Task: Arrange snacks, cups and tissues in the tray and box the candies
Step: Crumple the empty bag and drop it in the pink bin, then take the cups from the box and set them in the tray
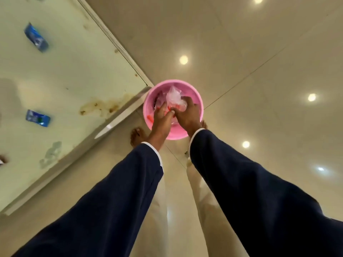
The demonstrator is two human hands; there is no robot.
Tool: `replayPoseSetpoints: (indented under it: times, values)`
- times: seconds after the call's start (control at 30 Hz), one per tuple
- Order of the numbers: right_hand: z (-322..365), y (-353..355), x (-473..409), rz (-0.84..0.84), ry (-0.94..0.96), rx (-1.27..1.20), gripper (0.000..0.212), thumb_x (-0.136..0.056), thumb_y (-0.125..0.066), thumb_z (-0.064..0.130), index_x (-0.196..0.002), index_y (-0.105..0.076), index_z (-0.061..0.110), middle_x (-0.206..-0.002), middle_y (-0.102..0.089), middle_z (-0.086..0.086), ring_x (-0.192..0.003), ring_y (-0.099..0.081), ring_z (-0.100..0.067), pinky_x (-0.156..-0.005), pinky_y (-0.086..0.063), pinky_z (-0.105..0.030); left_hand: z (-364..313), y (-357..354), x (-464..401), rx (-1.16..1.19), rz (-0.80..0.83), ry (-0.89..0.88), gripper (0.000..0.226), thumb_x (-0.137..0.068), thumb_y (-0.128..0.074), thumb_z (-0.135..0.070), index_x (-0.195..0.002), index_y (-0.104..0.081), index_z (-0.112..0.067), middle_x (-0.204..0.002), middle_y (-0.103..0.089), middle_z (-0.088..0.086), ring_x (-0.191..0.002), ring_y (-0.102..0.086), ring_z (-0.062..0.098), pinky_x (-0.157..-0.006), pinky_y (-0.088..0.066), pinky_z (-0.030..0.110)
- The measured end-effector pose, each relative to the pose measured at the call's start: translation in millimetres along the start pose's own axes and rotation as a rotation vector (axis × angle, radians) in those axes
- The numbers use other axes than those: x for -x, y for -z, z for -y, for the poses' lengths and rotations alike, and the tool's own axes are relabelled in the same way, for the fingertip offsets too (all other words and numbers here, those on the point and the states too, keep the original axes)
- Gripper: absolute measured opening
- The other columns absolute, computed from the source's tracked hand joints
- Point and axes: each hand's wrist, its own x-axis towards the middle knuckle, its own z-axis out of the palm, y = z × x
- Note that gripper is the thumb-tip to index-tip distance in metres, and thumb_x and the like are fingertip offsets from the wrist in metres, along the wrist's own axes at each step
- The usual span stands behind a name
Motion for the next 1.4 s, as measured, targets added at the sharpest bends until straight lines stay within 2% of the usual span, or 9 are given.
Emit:
replayPoseSetpoints:
  times: [0.1, 0.17, 0.23, 0.33, 0.43, 0.63, 0.8, 0.97, 1.4]
  values:
    - [-12.4, -6.4, -26.5, 0.052, -0.036, 0.124, 0.070, -0.093, -0.061, 0.040, -0.153, -0.028, 0.024, -0.155, -0.031, -0.020, -0.137, -0.041, -0.041, -0.111, -0.035, -0.051, 17.7, -6.6, -25.1, -0.251, -0.029, -0.053, 0.051, -0.107, -0.037, -0.020, -0.157, -0.035, -0.028, -0.161, -0.033, 0.015, -0.147, -0.033, 0.032, -0.114, -0.021, 0.024]
    - [-18.4, 0.8, -22.6, 0.098, 0.001, 0.328, 0.076, -0.093, -0.055, 0.050, -0.156, -0.019, 0.027, -0.161, -0.017, -0.018, -0.146, -0.026, -0.043, -0.114, -0.031, -0.060, 21.8, -3.1, -21.9, -0.517, -0.048, -0.060, 0.052, -0.109, -0.035, -0.032, -0.160, -0.029, -0.025, -0.168, -0.016, 0.016, -0.155, -0.013, 0.036, -0.124, -0.011, 0.046]
    - [-20.5, 11.3, -5.7, 0.069, 0.121, 0.516, 0.080, -0.093, -0.051, 0.057, -0.156, -0.015, 0.026, -0.163, -0.015, -0.014, -0.147, -0.024, -0.042, -0.111, -0.035, -0.065, 17.5, 4.8, -2.0, -0.732, -0.073, -0.149, 0.054, -0.108, -0.038, -0.035, -0.158, -0.032, -0.016, -0.168, -0.018, 0.018, -0.155, -0.014, 0.039, -0.123, -0.017, 0.056]
    - [-11.8, 32.4, 31.6, -0.029, 0.222, 0.698, 0.085, -0.091, -0.046, 0.065, -0.156, -0.012, 0.023, -0.164, -0.017, -0.009, -0.141, -0.034, -0.039, -0.105, -0.043, -0.060, 4.3, 13.7, 34.0, -0.945, -0.114, -0.332, 0.059, -0.104, -0.050, -0.028, -0.157, -0.032, -0.011, -0.165, -0.025, 0.020, -0.151, -0.027, 0.037, -0.118, -0.037, 0.049]
    - [8.2, 58.5, 68.6, -0.048, 0.294, 0.780, 0.083, -0.092, -0.053, 0.055, -0.156, -0.016, 0.015, -0.160, -0.024, -0.012, -0.134, -0.040, -0.038, -0.102, -0.046, -0.053, -19.0, 22.0, 69.1, -1.004, -0.090, -0.320, 0.066, -0.099, -0.055, -0.024, -0.158, -0.029, -0.013, -0.165, -0.025, 0.019, -0.150, -0.030, 0.037, -0.116, -0.040, 0.049]
    - [39.9, 94.3, 91.6, 0.201, 0.260, 0.817, 0.070, -0.091, -0.060, 0.029, -0.150, -0.027, 0.012, -0.153, -0.034, -0.013, -0.132, -0.041, -0.039, -0.100, -0.047, -0.049, -58.2, 30.5, 99.5, -1.130, 0.004, -0.287, 0.055, -0.098, -0.055, -0.026, -0.150, -0.041, -0.015, -0.163, -0.031, 0.015, -0.147, -0.034, 0.034, -0.116, -0.037, 0.049]
    - [54.2, 96.7, 89.5, 0.068, 0.491, 0.942, 0.080, -0.090, -0.061, 0.046, -0.154, -0.024, 0.014, -0.158, -0.030, -0.014, -0.134, -0.041, -0.037, -0.103, -0.045, -0.048, -63.4, 41.2, 108.1, -1.292, -0.116, -0.418, 0.076, -0.099, -0.056, -0.034, -0.162, -0.019, -0.015, -0.166, -0.024, 0.015, -0.152, -0.028, 0.033, -0.120, -0.033, 0.053]
    - [113.0, 128.6, 160.2, 0.146, 0.788, 1.145, 0.090, -0.090, -0.054, 0.060, -0.157, -0.018, 0.013, -0.164, -0.023, -0.015, -0.146, -0.031, -0.035, -0.116, -0.033, -0.050, -96.4, 77.8, 192.4, -1.330, -0.219, -0.371, 0.080, -0.100, -0.051, -0.035, -0.164, -0.007, -0.016, -0.171, -0.001, 0.019, -0.158, -0.007, 0.036, -0.126, -0.014, 0.055]
    - [286.1, 79.0, 362.1, 0.242, 1.283, 1.394, 0.088, -0.094, -0.055, 0.047, -0.160, -0.005, 0.018, -0.168, -0.003, -0.010, -0.152, -0.020, -0.031, -0.122, -0.021, -0.049, -117.1, 231.9, 404.1, -1.155, -0.626, -0.203, 0.084, -0.101, -0.050, -0.039, -0.164, 0.002, -0.018, -0.171, 0.015, 0.013, -0.159, 0.007, 0.031, -0.126, -0.005, 0.057]
